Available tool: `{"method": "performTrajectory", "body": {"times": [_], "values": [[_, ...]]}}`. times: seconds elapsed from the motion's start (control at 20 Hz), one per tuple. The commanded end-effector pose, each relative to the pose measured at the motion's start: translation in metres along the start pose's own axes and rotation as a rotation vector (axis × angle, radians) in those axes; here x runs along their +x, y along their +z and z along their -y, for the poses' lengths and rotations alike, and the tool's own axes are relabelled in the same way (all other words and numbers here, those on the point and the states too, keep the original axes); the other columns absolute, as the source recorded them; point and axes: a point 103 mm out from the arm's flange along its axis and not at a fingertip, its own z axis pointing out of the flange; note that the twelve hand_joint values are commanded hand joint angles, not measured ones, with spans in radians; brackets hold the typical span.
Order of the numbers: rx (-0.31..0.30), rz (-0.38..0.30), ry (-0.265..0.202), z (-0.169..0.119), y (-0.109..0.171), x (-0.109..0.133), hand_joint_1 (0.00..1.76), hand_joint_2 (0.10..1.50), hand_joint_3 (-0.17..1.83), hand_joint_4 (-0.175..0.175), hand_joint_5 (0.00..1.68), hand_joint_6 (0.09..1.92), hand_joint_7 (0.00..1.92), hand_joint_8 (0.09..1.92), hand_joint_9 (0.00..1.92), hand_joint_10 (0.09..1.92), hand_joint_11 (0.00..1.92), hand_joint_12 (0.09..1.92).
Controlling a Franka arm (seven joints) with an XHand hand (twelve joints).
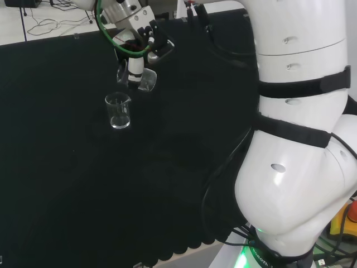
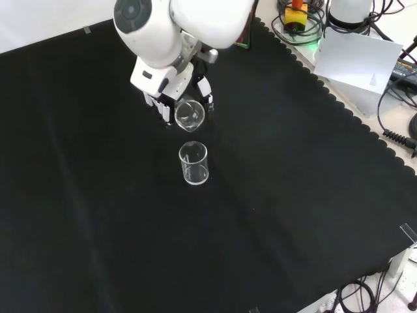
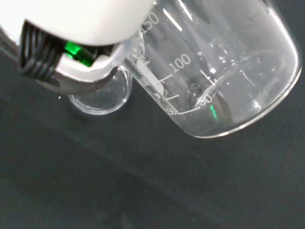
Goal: Place the beaker back on the table.
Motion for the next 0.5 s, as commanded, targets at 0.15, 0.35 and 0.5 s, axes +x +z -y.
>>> {"method": "performTrajectory", "body": {"times": [0.15,0.35,0.5], "values": [[-0.075,-0.102,-0.009,-0.001,0.014,-0.02,1.3,0.54,0.88,-0.019,1.19,0.85,1.37,0.68,1.38,0.47,1.13,0.89],[-0.112,-0.145,-0.016,-0.005,0.025,-0.031,1.3,0.54,0.88,-0.019,1.19,0.85,1.37,0.68,1.37,0.47,1.13,0.89],[-0.137,-0.187,-0.024,-0.008,0.035,-0.037,1.3,0.54,0.87,-0.019,1.19,0.85,1.37,0.68,1.37,0.47,1.13,0.89]]}}
